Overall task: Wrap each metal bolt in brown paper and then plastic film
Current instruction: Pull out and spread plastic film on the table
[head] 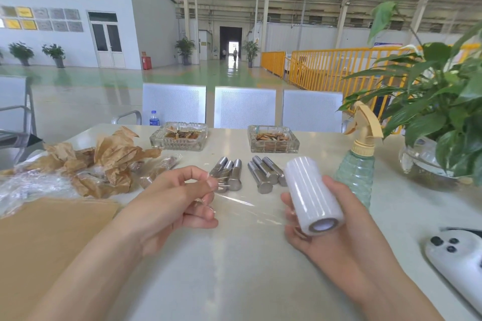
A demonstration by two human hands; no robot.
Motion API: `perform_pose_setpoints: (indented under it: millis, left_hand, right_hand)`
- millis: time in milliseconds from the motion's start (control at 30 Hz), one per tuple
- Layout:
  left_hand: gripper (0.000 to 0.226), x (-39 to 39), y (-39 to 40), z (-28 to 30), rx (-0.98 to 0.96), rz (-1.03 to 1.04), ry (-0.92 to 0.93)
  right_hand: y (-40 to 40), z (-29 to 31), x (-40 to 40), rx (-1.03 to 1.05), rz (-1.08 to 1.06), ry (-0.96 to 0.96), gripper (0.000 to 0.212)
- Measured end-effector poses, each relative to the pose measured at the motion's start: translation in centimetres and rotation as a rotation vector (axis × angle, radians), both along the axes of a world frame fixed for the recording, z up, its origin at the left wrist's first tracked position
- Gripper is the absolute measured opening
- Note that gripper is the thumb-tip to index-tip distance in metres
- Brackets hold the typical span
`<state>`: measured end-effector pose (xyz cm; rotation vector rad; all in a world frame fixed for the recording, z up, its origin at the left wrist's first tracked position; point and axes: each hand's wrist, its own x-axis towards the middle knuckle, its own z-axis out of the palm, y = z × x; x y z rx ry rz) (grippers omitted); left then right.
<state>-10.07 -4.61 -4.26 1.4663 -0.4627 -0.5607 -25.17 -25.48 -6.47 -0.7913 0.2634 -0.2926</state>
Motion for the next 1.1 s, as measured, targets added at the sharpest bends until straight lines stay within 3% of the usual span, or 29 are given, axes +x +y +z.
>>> perform_pose_setpoints:
  millis: [167, 433, 600, 733, 967, 1100]
  left_hand:
    - [0.009, 1.1, 1.2, 0.3, 0.064, 0.029, -0.004]
    - [0.010, 1.8, 2.1, 0.3, 0.153, 0.056, -0.017]
    - [0.011, 2.0, 2.7, 0.4, 0.245, 0.001, -0.012]
    - [0.008, 2.6, 3.7, 0.6, 0.291, -0.042, -0.061]
    - [0.029, 2.8, 4.8, 1.1, 0.357, -0.134, -0.059]
    - [0.013, 2.4, 5.2, 1.7, 0.521, 0.062, -0.211]
  right_hand:
    - [-0.5, 0.3, 0.0, 0.105, -0.035, -0.022, 0.047]
    - [-0.1, 0.2, 0.0, -0.038, -0.117, -0.004, 0.050]
    - [0.0, 0.9, -0.4, -0.046, -0.137, -0.053, 0.026]
    - [0.2, 1.2, -0.5, -0.056, -0.205, -0.083, 0.032]
    - [0.3, 1.6, -0.8, -0.173, -0.317, -0.212, 0.033]
    - [0.1, 1.8, -0.8, -0.283, -0.435, -0.192, 0.031]
